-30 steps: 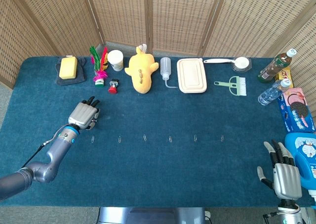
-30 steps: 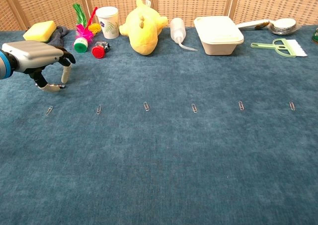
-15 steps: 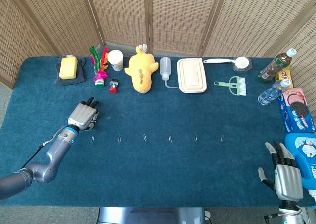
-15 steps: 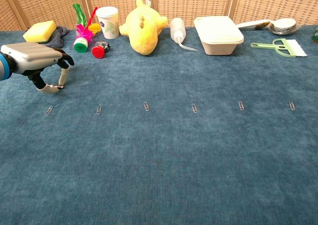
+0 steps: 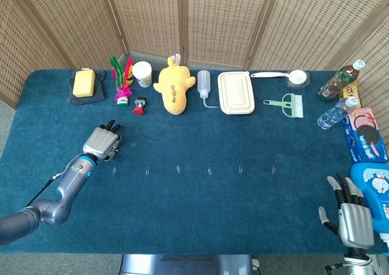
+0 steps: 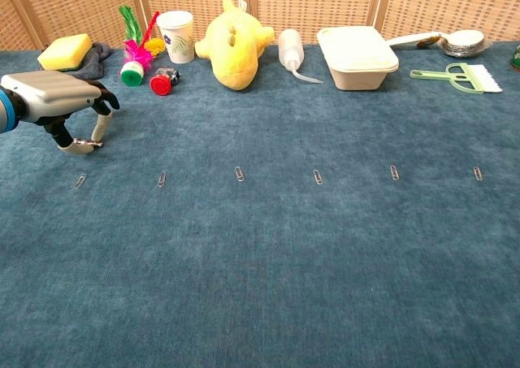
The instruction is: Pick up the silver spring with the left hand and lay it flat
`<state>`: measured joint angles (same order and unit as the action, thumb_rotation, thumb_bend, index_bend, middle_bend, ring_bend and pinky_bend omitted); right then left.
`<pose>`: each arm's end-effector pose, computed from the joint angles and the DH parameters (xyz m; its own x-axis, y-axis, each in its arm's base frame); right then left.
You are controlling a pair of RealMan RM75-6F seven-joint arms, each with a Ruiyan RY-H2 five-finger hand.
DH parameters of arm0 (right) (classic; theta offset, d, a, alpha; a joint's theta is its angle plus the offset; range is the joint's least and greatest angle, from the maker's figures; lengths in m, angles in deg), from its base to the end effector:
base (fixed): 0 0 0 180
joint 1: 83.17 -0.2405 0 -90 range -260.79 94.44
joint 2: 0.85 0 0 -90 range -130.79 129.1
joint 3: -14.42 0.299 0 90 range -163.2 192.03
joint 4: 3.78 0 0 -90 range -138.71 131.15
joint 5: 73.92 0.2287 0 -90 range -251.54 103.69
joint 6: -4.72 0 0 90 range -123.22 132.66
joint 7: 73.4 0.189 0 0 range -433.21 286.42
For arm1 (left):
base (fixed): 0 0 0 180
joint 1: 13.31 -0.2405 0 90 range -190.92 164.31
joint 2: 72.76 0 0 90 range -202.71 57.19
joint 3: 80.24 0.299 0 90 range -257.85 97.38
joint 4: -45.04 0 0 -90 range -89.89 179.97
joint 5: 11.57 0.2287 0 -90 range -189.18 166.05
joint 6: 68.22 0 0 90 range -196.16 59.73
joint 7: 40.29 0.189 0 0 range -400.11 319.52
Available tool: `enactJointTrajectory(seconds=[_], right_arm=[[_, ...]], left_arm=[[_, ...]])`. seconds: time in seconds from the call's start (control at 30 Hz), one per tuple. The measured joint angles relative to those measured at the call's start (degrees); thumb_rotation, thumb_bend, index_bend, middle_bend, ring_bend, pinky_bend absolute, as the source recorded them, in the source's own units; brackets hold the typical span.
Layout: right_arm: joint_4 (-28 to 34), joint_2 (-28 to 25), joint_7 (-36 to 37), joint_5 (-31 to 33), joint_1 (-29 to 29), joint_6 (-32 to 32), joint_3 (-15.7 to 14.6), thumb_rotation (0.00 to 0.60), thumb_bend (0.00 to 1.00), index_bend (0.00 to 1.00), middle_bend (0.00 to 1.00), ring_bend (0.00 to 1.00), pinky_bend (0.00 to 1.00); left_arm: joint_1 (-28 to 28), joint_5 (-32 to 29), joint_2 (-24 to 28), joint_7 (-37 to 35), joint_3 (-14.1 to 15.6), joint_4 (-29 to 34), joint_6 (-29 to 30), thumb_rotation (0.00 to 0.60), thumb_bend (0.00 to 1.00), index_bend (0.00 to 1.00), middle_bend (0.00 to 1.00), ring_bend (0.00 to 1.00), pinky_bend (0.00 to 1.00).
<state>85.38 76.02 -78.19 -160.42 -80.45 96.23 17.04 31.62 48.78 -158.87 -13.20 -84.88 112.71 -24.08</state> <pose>-0.3634 -0.1816 0.1027 0.3253 0.0512 0.9442 -0.9414 0.1122 0.3182 -0.2677 0.4637 -0.0270 0.7659 0.2728 0.5822 0.6428 -0.3469 -0.6830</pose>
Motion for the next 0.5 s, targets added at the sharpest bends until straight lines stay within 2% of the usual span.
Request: enactJointTrajectory(seconds=[0.5], right_arm=[[-0.31,-0.03,1.11,-0.81,0.13,0.42,-0.03,0.600,0.39,0.12,0.11,0.06,0.14]], left_arm=[[-0.08,-0.12,2.36,1.09,-0.05,3.38,2.00,0.583,0.71,0.60,0.18,0.03,0.22]])
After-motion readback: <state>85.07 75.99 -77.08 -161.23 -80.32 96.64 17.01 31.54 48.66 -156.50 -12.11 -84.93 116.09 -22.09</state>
